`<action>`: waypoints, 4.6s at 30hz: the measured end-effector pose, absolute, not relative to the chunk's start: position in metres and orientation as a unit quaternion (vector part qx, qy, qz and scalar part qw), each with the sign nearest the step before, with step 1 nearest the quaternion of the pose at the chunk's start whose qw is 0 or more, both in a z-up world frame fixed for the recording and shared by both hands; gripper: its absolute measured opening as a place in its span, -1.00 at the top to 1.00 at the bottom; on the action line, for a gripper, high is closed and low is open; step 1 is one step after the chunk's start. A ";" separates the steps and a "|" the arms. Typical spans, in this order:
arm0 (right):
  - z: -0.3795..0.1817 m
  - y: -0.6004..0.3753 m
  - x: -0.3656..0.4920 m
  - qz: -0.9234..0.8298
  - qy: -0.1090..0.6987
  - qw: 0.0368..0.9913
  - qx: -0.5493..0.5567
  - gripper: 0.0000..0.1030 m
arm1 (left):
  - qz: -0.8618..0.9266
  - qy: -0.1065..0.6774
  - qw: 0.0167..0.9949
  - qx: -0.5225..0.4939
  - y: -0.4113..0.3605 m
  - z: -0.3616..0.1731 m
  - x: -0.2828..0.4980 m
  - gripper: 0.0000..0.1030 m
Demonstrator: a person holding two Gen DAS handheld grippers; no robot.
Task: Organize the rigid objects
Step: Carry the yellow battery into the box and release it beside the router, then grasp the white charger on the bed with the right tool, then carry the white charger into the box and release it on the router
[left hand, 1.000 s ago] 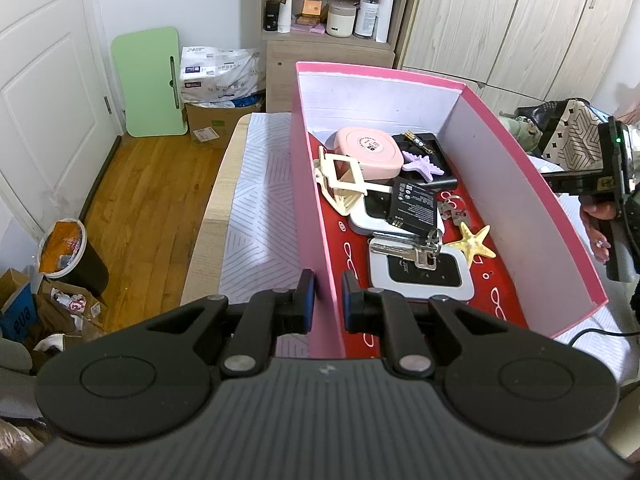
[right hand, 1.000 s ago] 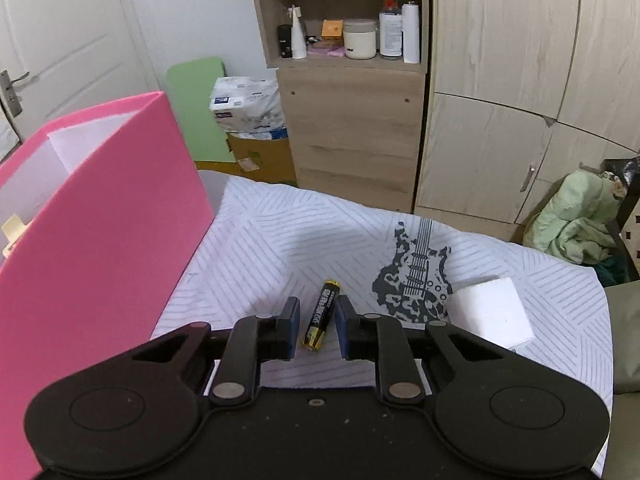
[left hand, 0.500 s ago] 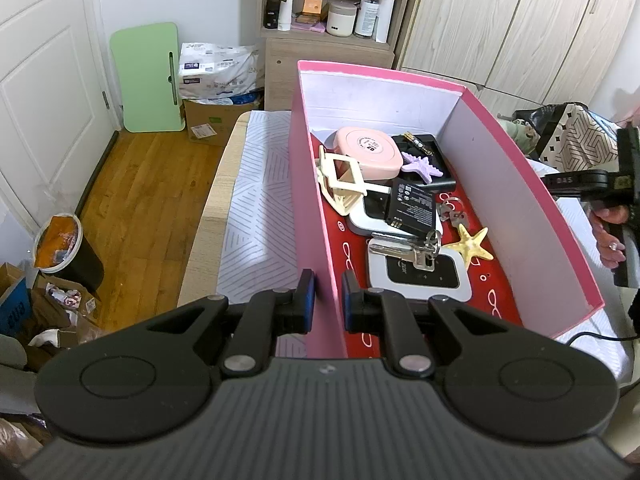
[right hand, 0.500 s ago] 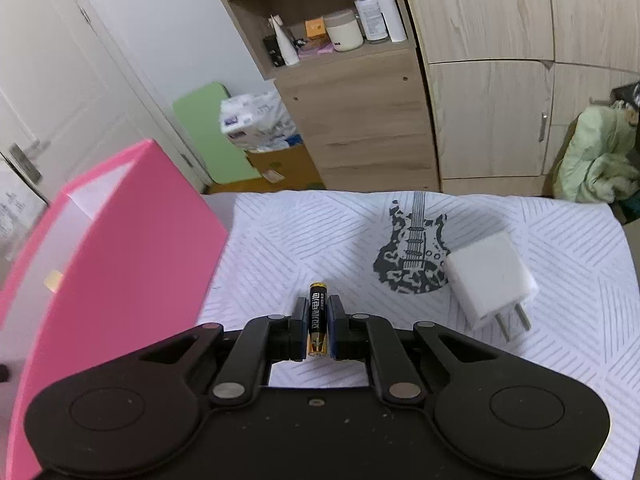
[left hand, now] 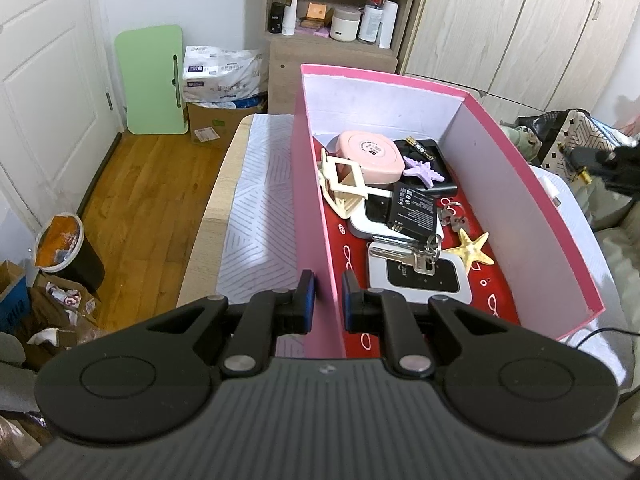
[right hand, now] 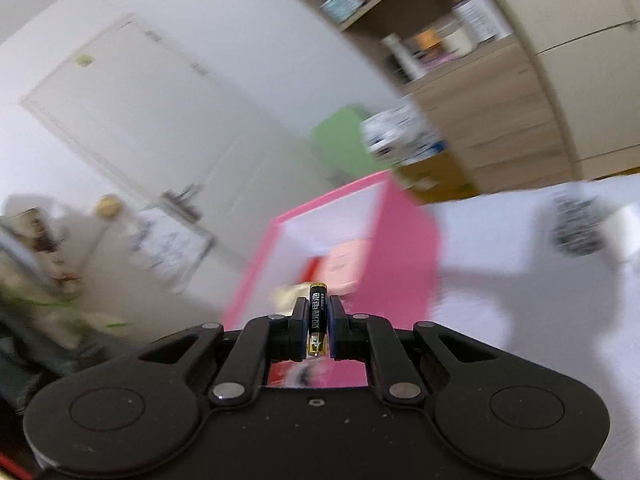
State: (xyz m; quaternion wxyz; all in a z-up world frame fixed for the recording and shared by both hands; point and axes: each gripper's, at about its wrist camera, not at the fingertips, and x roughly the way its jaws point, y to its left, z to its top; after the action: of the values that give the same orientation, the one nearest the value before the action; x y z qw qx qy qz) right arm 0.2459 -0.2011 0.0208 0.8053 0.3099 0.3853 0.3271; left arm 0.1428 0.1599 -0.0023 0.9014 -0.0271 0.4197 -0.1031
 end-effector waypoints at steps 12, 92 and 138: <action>0.011 -0.056 0.288 0.356 0.517 0.745 0.224 0.76 | -0.108 0.429 0.896 -0.020 0.160 0.001 0.146 0.75; -0.066 -0.277 0.287 0.105 0.345 0.932 -0.039 0.05 | -0.085 0.434 0.897 -0.001 0.149 0.001 0.144 0.75; 0.014 -0.040 0.259 0.370 0.488 0.781 0.123 0.05 | -0.098 0.432 0.895 -0.039 0.162 0.001 0.146 0.75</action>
State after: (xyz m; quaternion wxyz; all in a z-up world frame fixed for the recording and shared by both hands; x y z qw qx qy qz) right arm 0.2587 -0.0397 0.0144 0.7810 0.1227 0.4878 0.3703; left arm 0.1461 0.1619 0.0011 0.8955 -0.0388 0.4325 -0.0981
